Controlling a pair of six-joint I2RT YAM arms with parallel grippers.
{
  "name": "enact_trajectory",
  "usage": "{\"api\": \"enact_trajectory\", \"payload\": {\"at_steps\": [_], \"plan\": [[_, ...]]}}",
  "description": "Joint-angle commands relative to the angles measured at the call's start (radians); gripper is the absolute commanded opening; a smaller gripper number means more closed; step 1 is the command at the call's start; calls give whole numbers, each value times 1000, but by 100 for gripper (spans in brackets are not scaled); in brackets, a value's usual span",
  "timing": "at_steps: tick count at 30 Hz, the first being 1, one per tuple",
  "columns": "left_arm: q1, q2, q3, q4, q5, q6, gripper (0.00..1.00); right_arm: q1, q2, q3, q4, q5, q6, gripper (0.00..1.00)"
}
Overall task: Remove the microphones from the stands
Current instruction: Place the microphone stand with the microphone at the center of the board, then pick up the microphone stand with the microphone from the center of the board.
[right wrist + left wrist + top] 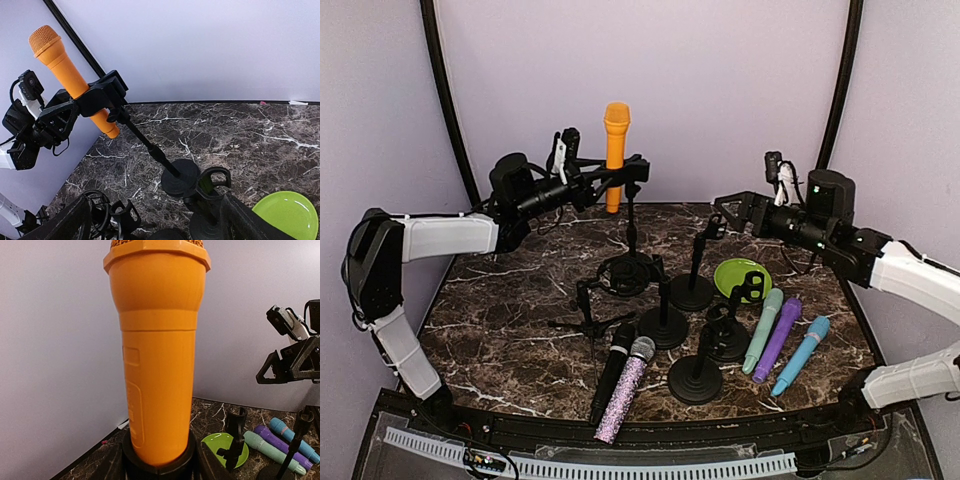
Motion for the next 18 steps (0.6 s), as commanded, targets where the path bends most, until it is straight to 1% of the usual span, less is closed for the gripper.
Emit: {"api": "enact_trajectory", "payload": {"at_steps": [1,2,3,6,8,12,18], "plan": [[10,-43,55,-27,9,20,43,35,72,108,28,22,-41,90],[9,-40,63,-39,9,20,45,40,90,128,23,20,-44,90],[10,-39,66,-45,9,20,50,46,109,150,20,17,-49,90],[11,-39,75,-59,10,20,59,59,167,204,12,11,-60,90],[11,-37,84,-72,13,20,63,66,200,237,4,9,-64,90],[12,-24,125,-135,24,57,69,78,256,289,-4,-3,-69,91],[14,-7,161,-197,36,68,74,92,329,360,-17,-9,-79,91]]}}
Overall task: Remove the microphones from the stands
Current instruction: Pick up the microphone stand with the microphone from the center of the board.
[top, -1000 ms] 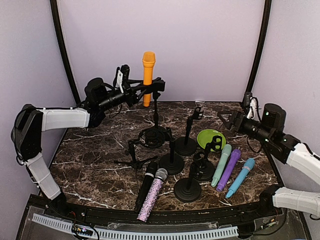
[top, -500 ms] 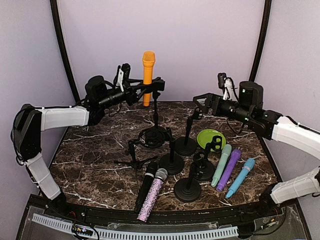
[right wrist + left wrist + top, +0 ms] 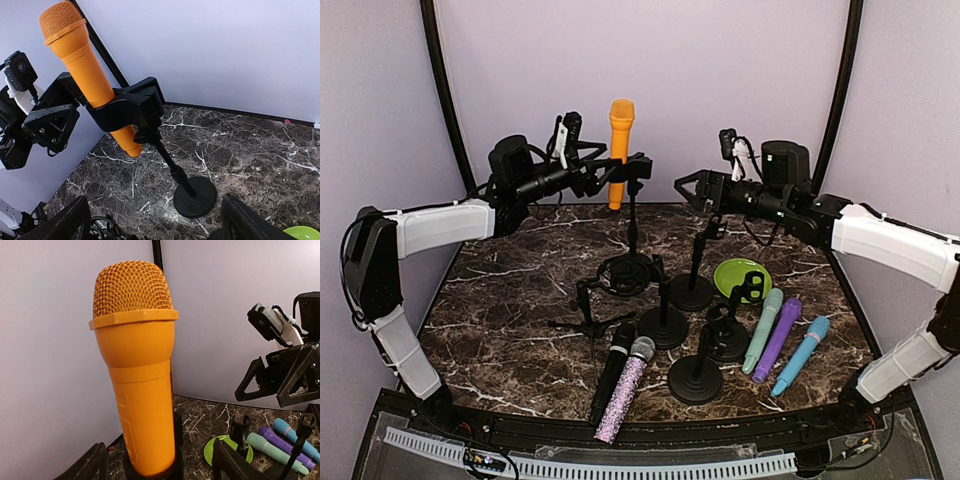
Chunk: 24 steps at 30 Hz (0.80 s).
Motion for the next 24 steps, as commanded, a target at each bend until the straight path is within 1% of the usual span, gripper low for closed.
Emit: {"api": "enact_trajectory", "payload": {"at_steps": [1,9,12,14,15,16,17,18,19,20,21,22,24], "plan": [[7,-6,35,-54,25,24,74,15,40,67,6,-8,-19,91],[7,37,99,-124,49,9,76,20,94,111,-5,-10,-19,91],[8,50,116,-141,53,7,73,22,92,109,-9,2,-23,90],[8,57,124,-151,57,5,67,22,89,108,-12,8,-27,90],[8,60,127,-154,59,3,61,22,88,108,-15,10,-30,90],[8,60,127,-153,69,0,57,21,86,108,-16,11,-33,90],[8,61,128,-152,72,-2,48,21,84,108,-16,10,-37,90],[7,61,128,-150,80,-5,43,21,80,106,-12,7,-42,90],[8,60,128,-146,81,-7,33,21,77,104,-9,5,-46,90],[7,57,128,-144,86,-11,29,22,73,101,-5,3,-48,90],[7,53,128,-138,85,-13,22,22,68,97,0,2,-52,90],[7,49,128,-134,87,-13,19,22,63,93,4,-1,-55,90],[7,32,127,-113,90,-14,6,22,52,81,21,-14,-66,90]]}}
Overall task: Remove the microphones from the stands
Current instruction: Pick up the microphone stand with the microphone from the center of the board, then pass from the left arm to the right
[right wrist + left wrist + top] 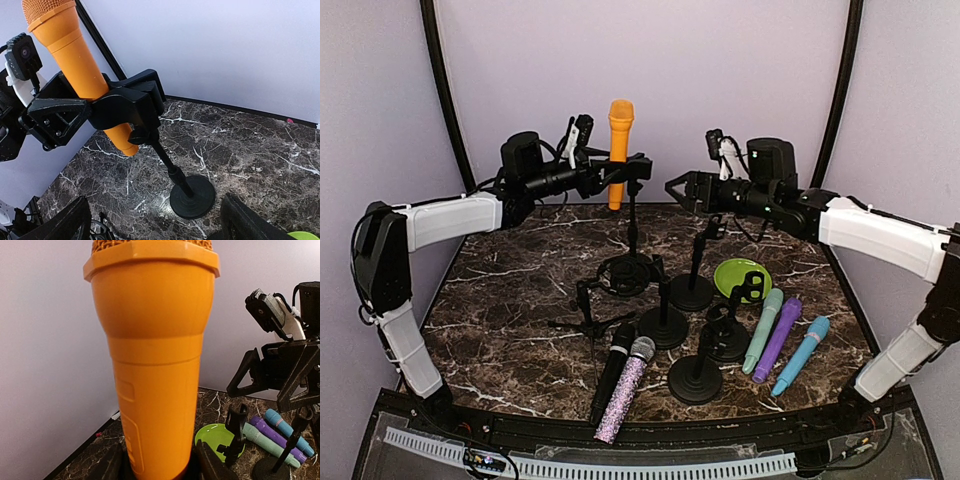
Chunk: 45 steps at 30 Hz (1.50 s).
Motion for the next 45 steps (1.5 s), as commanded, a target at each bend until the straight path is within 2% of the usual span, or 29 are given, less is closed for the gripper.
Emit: {"api": "enact_trajectory", "payload": {"at_steps": [1,2,11,14,23,29,36,45], "plan": [[3,-42,24,37,28,-7,3,10,-44,-6,70,-25,-37,90],[3,-54,23,52,28,-21,0,10,-50,-16,86,-41,-43,91],[3,-138,82,110,10,-68,0,20,-85,-93,224,-165,-90,87],[3,-154,135,77,18,-85,0,43,-71,-80,227,-163,-121,85],[5,-247,136,90,73,-187,0,103,5,-46,270,-131,-172,81],[3,-279,155,50,146,-298,0,111,52,-30,353,-116,-143,66],[-3,-289,165,47,208,-378,0,129,135,72,334,-240,-155,49],[-9,-305,163,46,234,-377,0,159,194,141,335,-212,-180,37]]}}
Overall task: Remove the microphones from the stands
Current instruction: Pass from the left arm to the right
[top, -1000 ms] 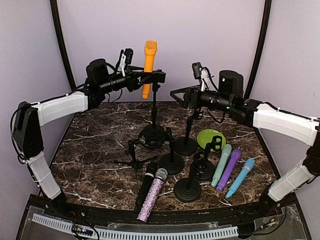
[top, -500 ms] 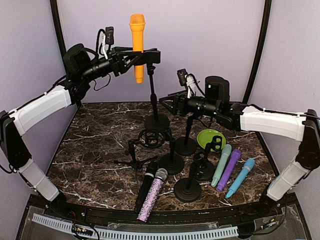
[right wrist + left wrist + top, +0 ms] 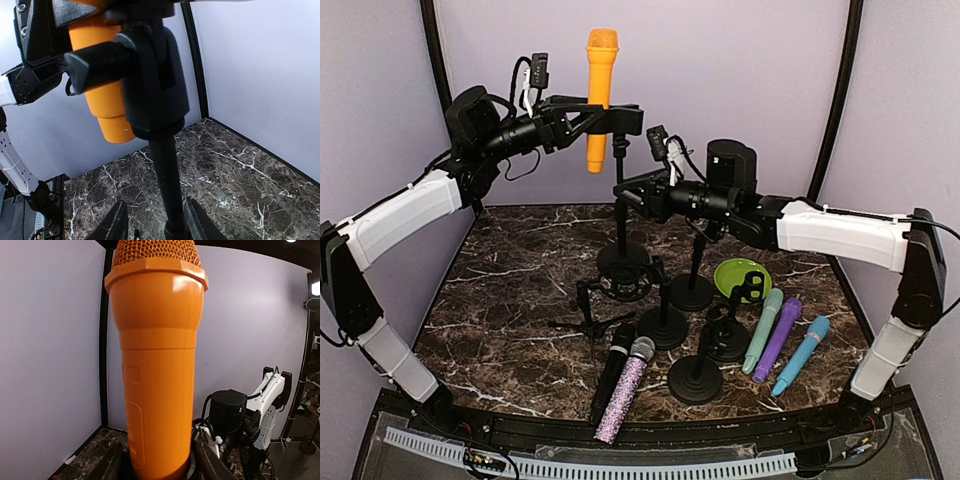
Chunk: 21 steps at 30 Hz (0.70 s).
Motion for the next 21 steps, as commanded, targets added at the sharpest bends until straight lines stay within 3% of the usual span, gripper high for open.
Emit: {"api": "enact_trajectory", "payload": {"at_steps": [1,13,17,21], "plan": [[-7,-89,50,72,29,-42,0,8,18,35,56,10,-9,34],[-7,-107,31,85,26,-31,0,8,87,74,153,-6,31,30],[-7,-111,30,81,25,-21,0,10,97,77,194,-23,51,22],[-7,-113,22,72,19,-2,0,13,93,73,229,-14,58,7]]}}
